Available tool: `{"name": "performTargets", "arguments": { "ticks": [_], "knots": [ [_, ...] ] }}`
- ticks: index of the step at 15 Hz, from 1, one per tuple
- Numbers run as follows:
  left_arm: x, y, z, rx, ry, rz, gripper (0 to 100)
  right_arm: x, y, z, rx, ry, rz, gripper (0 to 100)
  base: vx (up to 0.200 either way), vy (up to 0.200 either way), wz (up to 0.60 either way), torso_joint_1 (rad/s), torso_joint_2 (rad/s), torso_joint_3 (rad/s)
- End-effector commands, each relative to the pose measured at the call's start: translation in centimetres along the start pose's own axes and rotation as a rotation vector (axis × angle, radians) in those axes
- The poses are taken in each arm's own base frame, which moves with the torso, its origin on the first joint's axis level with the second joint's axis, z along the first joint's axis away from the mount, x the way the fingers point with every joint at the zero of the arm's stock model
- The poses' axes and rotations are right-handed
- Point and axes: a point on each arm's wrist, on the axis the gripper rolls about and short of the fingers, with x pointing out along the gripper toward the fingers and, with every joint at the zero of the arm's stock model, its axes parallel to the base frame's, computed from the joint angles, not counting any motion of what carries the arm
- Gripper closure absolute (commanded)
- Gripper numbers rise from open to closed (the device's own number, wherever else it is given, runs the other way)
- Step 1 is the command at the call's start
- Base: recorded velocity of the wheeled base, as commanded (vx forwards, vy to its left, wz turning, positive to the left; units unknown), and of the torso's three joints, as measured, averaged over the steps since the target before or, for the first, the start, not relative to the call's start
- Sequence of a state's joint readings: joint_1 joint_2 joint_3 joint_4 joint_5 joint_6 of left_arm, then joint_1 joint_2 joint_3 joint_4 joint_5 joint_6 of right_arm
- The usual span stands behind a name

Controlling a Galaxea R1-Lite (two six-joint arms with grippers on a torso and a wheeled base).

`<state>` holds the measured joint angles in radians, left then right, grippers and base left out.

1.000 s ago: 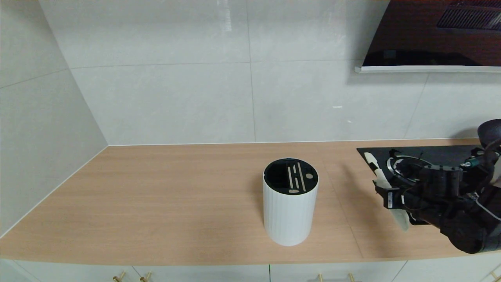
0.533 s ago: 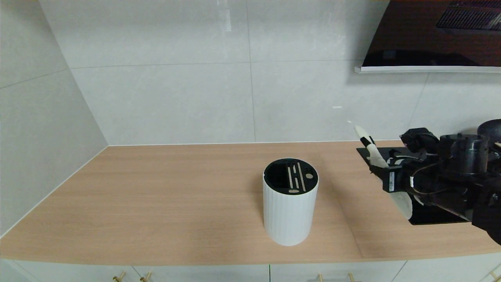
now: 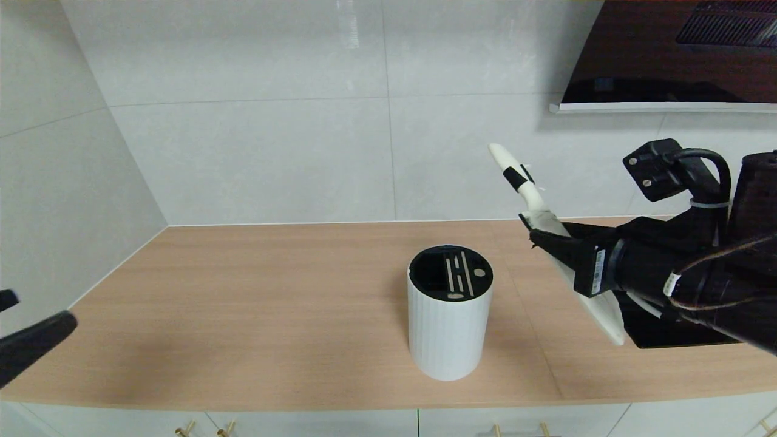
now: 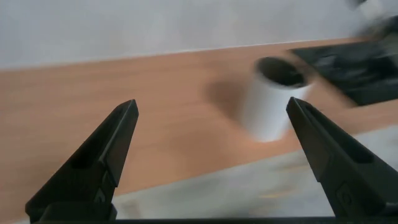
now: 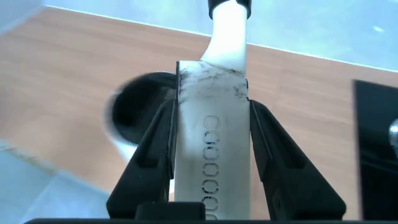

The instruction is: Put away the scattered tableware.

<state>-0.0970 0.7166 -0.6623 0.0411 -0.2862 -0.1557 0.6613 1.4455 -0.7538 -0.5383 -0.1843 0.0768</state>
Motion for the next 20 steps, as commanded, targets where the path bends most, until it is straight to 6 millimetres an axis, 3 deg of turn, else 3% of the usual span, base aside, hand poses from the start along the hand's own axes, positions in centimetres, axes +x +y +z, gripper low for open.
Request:
{"name": "performTargets", "arguments": {
  "ticks": [1,6,12,14,17,20],
  "knots": [
    [7.3,-1.3,1.0,-0.226,0.143,-0.242,0,-0.5,2.6,0.3,0.017,-0.009,0.098,100,0.0,0.0,0.0,0.0,0.0,0.0],
    [15.1,-4.5,0.5,-0.324,0.141,-0.428,0,-0.7,6.0,0.3,0.103,0.008,0.224,100,0.0,0.0,0.0,0.0,0.0,0.0],
    [19.8,-6.0,-1.7,-0.355,0.211,-0.485,0,0.5,9.1,-1.4,0.153,0.08,0.272,100,0.0,0.0,0.0,0.0,0.0,0.0],
    [21.7,-7.8,-1.7,-0.35,0.208,-0.532,0,0.7,9.2,-1.0,0.164,0.069,0.261,100,0.0,0.0,0.0,0.0,0.0,0.0],
    [24.0,-9.0,-3.2,-0.348,0.218,-0.433,0,1.4,9.5,-1.2,0.183,0.067,0.204,100,0.0,0.0,0.0,0.0,0.0,0.0],
    [24.3,-9.3,-3.3,-0.349,0.219,-0.426,0,1.9,9.7,-1.5,0.177,0.072,0.171,100,0.0,0.0,0.0,0.0,0.0,0.0]
  ]
}}
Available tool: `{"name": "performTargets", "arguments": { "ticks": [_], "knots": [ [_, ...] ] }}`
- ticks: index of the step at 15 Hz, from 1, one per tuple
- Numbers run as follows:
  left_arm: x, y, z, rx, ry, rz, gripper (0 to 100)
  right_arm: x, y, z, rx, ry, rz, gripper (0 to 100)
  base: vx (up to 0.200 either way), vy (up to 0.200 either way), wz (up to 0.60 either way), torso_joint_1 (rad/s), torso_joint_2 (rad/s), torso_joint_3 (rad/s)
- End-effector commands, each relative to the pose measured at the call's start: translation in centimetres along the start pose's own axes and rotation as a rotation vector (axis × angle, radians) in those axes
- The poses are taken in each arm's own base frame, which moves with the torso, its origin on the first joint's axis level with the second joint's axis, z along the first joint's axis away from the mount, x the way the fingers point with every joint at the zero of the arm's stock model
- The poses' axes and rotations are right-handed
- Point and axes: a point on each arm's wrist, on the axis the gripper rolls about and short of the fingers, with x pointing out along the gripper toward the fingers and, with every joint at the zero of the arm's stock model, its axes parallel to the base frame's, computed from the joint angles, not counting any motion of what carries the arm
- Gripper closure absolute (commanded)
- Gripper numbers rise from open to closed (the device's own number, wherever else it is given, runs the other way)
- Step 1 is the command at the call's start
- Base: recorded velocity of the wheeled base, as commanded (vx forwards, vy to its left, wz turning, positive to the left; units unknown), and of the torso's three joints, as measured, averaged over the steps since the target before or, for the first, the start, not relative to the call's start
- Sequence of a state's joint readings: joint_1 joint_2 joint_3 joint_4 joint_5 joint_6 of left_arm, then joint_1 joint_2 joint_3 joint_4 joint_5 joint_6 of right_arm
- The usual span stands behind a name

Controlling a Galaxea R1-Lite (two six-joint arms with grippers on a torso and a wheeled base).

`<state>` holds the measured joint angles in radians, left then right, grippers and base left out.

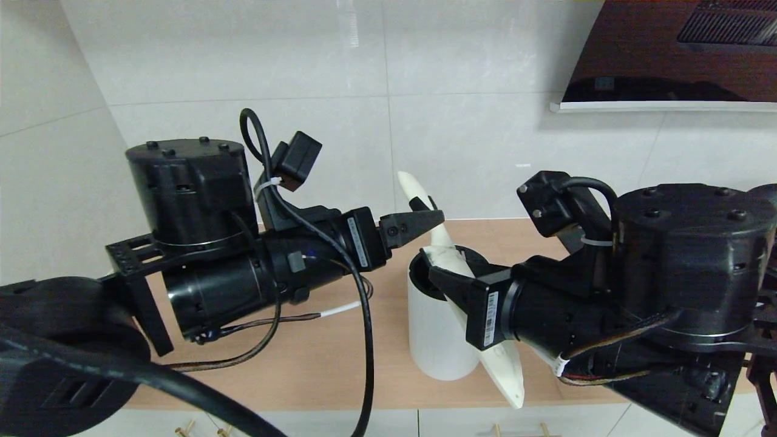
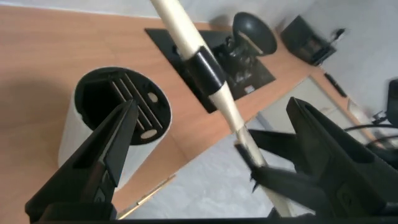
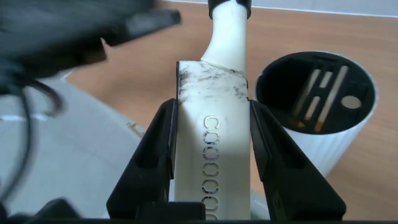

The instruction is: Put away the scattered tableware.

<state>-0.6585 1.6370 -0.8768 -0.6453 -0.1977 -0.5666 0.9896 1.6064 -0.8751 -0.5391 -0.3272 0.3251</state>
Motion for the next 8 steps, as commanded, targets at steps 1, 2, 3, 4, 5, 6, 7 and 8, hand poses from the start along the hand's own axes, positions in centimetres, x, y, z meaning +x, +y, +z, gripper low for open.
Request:
{"name": "performTargets", "arguments": {
  "ticks": [1,2,3,4,5,6,7,8],
  "knots": [
    [1.1,0.4,-0.5,-0.022,0.021,0.01,0,0.5,0.1,-0.6,-0.01,0.015,-0.014,100,0.0,0.0,0.0,0.0,0.0,0.0],
    [1.3,0.3,-0.4,-0.041,0.016,0.009,0,0.4,0.3,-0.7,-0.014,0.018,-0.006,100,0.0,0.0,0.0,0.0,0.0,0.0],
    [1.6,0.3,-0.3,-0.071,0.013,0.008,0,0.6,0.4,-1.0,-0.018,0.026,-0.009,100,0.0,0.0,0.0,0.0,0.0,0.0],
    [1.8,0.5,-0.4,-0.077,0.017,0.012,0,0.8,0.4,-1.2,-0.021,0.032,-0.019,100,0.0,0.0,0.0,0.0,0.0,0.0],
    [1.9,0.5,-0.4,-0.076,0.016,0.011,0,0.9,0.4,-1.3,-0.024,0.033,-0.024,100,0.0,0.0,0.0,0.0,0.0,0.0],
    [2.1,0.6,-0.5,-0.077,0.013,0.013,0,0.8,0.6,-1.4,-0.025,0.034,-0.018,100,0.0,0.0,0.0,0.0,0.0,0.0],
    [2.4,0.8,-0.5,-0.078,0.008,0.026,0,0.7,0.7,-1.5,-0.027,0.036,-0.016,100,0.0,0.0,0.0,0.0,0.0,0.0],
    [3.0,1.0,-0.6,-0.078,-0.008,0.055,0,0.7,0.6,-1.5,-0.027,0.038,-0.016,100,0.0,0.0,0.0,0.0,0.0,0.0]
  ]
}}
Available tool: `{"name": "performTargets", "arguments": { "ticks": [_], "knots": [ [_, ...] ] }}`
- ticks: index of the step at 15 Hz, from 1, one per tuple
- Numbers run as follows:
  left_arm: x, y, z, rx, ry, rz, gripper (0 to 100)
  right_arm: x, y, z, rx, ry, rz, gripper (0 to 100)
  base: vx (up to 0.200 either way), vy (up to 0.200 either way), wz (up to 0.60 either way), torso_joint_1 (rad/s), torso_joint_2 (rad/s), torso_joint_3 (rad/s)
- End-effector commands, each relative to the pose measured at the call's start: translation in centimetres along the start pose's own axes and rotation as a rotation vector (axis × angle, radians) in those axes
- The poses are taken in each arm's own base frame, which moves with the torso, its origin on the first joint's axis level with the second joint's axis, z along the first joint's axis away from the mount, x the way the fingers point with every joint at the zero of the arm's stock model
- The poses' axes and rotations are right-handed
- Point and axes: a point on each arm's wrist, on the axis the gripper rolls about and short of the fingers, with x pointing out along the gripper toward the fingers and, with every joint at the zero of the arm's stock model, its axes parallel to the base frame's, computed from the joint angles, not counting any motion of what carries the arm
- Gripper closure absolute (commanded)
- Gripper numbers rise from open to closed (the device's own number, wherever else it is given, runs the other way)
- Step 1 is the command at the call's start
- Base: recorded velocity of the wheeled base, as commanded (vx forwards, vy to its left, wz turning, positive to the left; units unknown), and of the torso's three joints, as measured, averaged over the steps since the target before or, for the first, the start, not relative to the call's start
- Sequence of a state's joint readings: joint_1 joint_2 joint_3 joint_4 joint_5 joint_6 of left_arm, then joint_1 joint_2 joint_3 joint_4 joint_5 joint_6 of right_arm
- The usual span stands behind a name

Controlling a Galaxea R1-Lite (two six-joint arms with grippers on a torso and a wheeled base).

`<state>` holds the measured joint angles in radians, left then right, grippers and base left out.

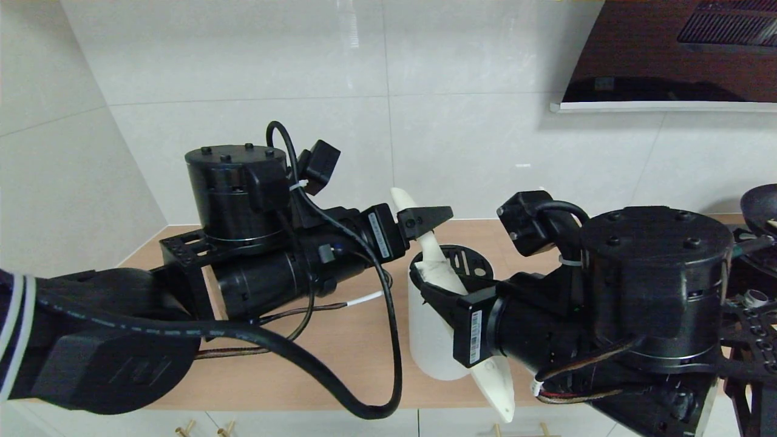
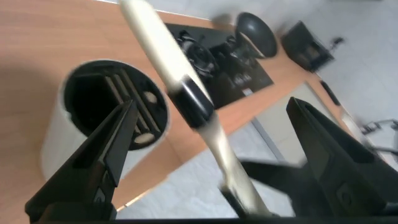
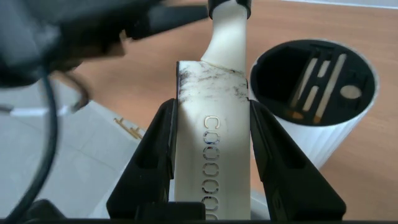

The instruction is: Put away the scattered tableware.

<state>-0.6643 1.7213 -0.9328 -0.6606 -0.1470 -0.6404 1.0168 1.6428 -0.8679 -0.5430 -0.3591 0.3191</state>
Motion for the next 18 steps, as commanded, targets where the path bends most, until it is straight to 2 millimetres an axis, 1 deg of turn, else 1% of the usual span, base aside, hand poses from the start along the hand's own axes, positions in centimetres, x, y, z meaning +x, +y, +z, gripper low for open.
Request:
{"name": "performTargets", "arguments": {
  "ticks": [1,2,5,14,15,18],
  "knots": [
    [0.91,0.44,-0.37,-0.003,0.004,0.024,0,0.05,0.08,-0.14,-0.002,0.005,0.002,100,0.0,0.0,0.0,0.0,0.0,0.0],
    [1.17,0.47,-0.59,-0.003,0.007,0.03,0,0.03,0.02,-0.31,-0.006,0.01,0.0,100,0.0,0.0,0.0,0.0,0.0,0.0],
    [1.1,0.41,-0.52,-0.003,0.005,0.028,0,-0.17,0.08,-0.49,-0.024,0.016,0.005,100,0.0,0.0,0.0,0.0,0.0,0.0],
    [1.14,0.41,-0.52,-0.003,0.006,0.027,0,-0.25,0.06,-0.41,-0.028,0.01,-0.002,100,0.0,0.0,0.0,0.0,0.0,0.0],
    [1.18,0.45,-0.55,-0.003,0.006,0.029,100,-0.25,0.05,-0.45,-0.028,0.012,-0.002,100,0.0,0.0,0.0,0.0,0.0,0.0],
    [1.32,0.33,-0.81,-0.003,0.016,0.024,100,-0.21,0.05,-0.49,-0.031,0.013,-0.002,100,0.0,0.0,0.0,0.0,0.0,0.0]
  ]
}}
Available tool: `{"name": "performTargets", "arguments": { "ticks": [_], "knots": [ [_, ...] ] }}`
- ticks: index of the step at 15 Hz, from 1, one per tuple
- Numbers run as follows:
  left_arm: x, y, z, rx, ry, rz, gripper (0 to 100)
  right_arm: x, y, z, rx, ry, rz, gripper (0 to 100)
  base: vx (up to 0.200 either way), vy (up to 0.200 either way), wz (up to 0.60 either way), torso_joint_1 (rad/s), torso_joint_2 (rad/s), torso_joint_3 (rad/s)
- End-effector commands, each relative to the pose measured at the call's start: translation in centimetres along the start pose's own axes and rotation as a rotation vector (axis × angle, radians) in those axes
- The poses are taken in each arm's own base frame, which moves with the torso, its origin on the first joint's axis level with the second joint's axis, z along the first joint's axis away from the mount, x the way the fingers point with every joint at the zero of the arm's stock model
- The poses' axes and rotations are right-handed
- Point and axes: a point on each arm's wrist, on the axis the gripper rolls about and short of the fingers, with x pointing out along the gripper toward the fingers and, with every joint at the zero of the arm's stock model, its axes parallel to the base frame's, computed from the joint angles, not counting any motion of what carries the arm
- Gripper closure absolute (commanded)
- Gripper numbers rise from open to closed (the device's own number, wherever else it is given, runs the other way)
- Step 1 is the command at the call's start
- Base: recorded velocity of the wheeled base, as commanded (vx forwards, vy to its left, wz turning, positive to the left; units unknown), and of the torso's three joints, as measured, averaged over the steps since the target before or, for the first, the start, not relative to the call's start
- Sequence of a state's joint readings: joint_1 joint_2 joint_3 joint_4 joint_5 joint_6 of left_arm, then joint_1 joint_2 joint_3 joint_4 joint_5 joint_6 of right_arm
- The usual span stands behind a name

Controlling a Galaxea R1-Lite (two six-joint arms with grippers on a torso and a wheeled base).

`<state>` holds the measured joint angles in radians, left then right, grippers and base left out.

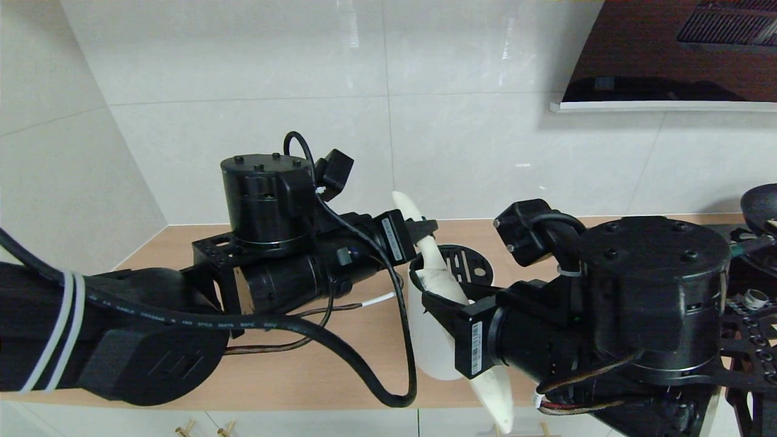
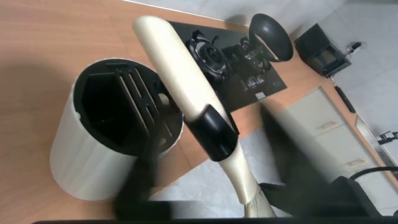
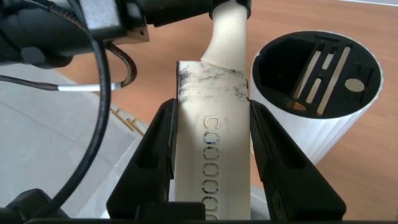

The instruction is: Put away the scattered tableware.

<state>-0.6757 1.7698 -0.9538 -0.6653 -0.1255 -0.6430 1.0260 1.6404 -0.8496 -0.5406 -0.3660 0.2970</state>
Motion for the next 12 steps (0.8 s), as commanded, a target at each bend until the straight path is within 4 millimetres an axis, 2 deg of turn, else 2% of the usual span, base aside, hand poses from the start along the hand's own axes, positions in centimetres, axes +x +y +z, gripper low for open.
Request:
{"name": "performTargets", "arguments": {
  "ticks": [1,12],
  "knots": [
    [0.01,0.0,-0.12,0.001,0.005,0.003,100,0.02,0.02,0.0,0.0,-0.002,0.0,100,0.0,0.0,0.0,0.0,0.0,0.0],
    [-0.1,-0.1,-0.02,-0.001,0.003,-0.001,100,-0.05,0.0,0.13,0.003,-0.008,-0.007,100,0.0,0.0,0.0,0.0,0.0,0.0]
  ]
}}
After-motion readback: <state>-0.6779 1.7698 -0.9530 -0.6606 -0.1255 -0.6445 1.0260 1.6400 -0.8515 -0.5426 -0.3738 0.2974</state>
